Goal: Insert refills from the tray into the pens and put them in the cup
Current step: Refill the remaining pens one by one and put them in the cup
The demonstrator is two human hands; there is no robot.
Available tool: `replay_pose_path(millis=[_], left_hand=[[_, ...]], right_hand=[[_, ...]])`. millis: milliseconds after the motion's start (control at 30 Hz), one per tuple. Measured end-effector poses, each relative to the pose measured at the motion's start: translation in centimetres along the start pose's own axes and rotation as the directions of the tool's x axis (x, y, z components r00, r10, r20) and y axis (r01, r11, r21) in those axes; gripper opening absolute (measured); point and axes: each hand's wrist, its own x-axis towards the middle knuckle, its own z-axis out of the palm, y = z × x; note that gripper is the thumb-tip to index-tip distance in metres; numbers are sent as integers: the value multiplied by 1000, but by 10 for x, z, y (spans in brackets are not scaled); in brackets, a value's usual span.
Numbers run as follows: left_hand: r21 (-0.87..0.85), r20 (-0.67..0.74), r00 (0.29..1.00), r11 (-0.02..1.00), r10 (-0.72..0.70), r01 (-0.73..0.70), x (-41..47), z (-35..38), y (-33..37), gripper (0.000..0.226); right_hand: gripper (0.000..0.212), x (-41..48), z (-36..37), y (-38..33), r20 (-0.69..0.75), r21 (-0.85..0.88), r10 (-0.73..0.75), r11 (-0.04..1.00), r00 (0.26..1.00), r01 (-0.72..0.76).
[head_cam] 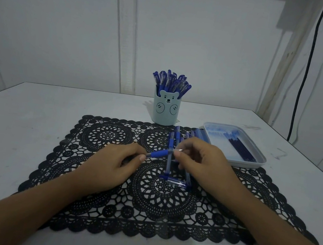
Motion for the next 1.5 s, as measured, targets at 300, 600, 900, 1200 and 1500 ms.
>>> replay_pose_path(millis=[300,600,900,1200,1500], left_hand=[[36,36,996,996,77,-78,0,1,0,27],[29,15,998,998,59,-59,0,1,-1,36],[43,6,999,998,52,-53,1,2,-1,34],[81,-2,997,993,83,-82,0,1,1,38],[182,-28,995,979,93,-86,0,2,0,29]], right_hand=[[16,-1,-7,-2,126,-142,15,990,992,3],[11,-1,-9,-3,168,-148,-6,988,986,31],[10,-1,-10,2,190,-189,-11,981,982,48],[13,0,-12,2,187,-189,-22,980,982,58],[15,1,-11,1,174,-227,-20,972,985,60]])
